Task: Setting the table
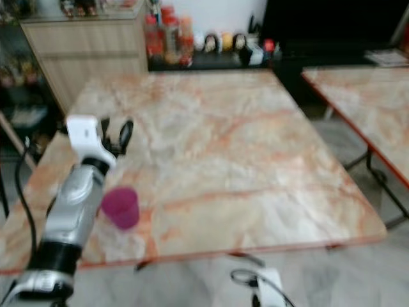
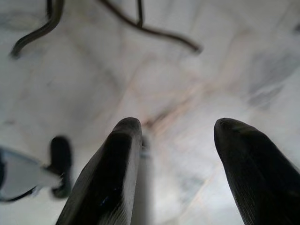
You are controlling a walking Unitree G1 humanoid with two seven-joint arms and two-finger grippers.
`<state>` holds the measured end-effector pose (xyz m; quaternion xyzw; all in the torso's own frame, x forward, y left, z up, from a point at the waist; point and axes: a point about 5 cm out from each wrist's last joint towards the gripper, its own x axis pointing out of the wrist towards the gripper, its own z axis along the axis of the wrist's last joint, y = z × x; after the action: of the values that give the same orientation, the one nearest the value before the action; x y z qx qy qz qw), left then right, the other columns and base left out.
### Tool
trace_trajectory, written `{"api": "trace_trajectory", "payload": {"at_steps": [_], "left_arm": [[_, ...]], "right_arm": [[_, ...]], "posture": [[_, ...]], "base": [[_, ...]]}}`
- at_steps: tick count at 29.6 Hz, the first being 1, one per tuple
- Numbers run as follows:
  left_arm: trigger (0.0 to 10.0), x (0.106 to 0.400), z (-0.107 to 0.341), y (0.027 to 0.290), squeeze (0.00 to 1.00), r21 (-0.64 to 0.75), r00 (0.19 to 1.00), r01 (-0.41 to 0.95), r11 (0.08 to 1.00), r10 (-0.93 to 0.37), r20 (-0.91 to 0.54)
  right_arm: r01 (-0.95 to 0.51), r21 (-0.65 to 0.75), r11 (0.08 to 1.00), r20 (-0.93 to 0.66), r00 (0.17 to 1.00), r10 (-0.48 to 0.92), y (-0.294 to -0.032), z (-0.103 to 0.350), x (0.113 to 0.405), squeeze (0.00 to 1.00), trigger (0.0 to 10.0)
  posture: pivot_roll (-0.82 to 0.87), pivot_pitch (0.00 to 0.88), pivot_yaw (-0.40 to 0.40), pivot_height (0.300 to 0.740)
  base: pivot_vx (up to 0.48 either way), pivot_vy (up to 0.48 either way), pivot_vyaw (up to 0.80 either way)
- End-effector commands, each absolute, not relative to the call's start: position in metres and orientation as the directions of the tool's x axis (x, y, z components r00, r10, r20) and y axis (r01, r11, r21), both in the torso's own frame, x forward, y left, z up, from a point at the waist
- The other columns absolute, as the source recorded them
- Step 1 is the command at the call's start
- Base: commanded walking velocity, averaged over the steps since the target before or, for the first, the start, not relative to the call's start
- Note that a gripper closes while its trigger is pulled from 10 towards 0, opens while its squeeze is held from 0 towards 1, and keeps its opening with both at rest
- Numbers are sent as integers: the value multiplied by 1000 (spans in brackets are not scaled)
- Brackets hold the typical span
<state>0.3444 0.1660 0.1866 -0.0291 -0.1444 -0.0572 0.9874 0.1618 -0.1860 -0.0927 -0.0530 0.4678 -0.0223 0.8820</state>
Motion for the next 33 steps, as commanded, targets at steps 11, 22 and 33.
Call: {"api": "trace_trajectory", "payload": {"at_steps": [11,22,33], "left_arm": [[10000,332,200,186,0,179,960,163,970,-198,199],[10000,315,190,194,0,400,906,403,823,-421,-46],[10000,316,192,202,0,515,801,586,626,-541,-255]], "right_arm": [[-22,-124,992,-820,565,-90,-190,-92,162,0,10000],[-49,-116,992,-824,562,-69,-182,-92,164,0,10000],[-31,-107,994,-826,559,-72,-180,-92,165,0,10000]], "posture": [[7,0,60,740],[29,0,70,740],[34,0,75,740]], "base": [[0,0,0],[0,0,0],[0,0,0]]}}
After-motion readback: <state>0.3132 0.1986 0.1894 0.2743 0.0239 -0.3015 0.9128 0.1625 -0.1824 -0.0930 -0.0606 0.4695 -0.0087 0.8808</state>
